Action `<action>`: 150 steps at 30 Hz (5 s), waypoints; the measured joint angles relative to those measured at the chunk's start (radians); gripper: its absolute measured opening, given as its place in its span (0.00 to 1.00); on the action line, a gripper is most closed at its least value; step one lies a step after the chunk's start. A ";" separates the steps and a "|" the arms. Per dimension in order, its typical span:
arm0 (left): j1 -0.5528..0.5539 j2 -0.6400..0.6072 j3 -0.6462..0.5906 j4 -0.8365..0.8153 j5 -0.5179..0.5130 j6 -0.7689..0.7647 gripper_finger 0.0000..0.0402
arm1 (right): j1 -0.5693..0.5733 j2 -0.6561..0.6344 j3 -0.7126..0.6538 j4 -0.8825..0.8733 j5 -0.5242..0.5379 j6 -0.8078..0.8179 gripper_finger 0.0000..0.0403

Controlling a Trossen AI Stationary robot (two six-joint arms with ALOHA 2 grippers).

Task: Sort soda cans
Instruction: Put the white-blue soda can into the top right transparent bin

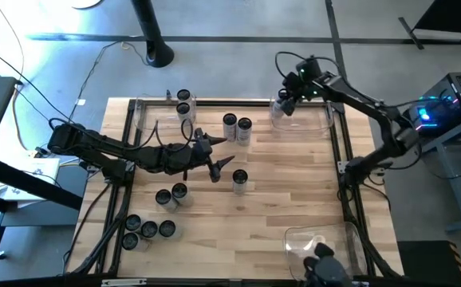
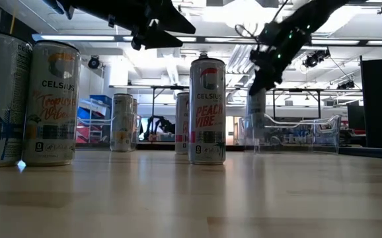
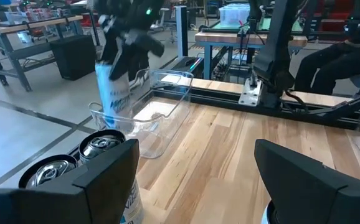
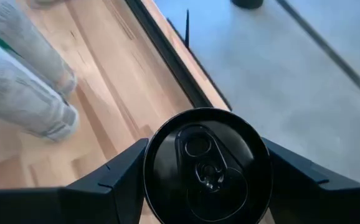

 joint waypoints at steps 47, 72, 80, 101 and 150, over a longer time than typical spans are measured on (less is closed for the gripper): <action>0.000 0.000 0.000 -0.011 0.002 -0.023 0.78 | 0.167 -0.268 0.002 0.018 -0.330 -0.024 0.80; 0.000 0.000 0.000 -0.070 0.011 -0.066 0.78 | 0.349 0.183 0.000 0.337 -0.144 0.056 0.80; 0.000 0.000 0.000 -0.069 0.011 -0.066 0.78 | 0.347 0.183 0.000 0.340 -0.157 0.050 0.80; 0.000 0.001 0.000 -0.081 0.011 -0.066 0.78 | 0.396 0.175 0.000 0.298 -0.055 0.046 0.80; 0.000 0.001 0.000 -0.081 0.011 -0.075 0.78 | 0.101 -0.310 -0.327 0.230 -0.005 0.112 0.59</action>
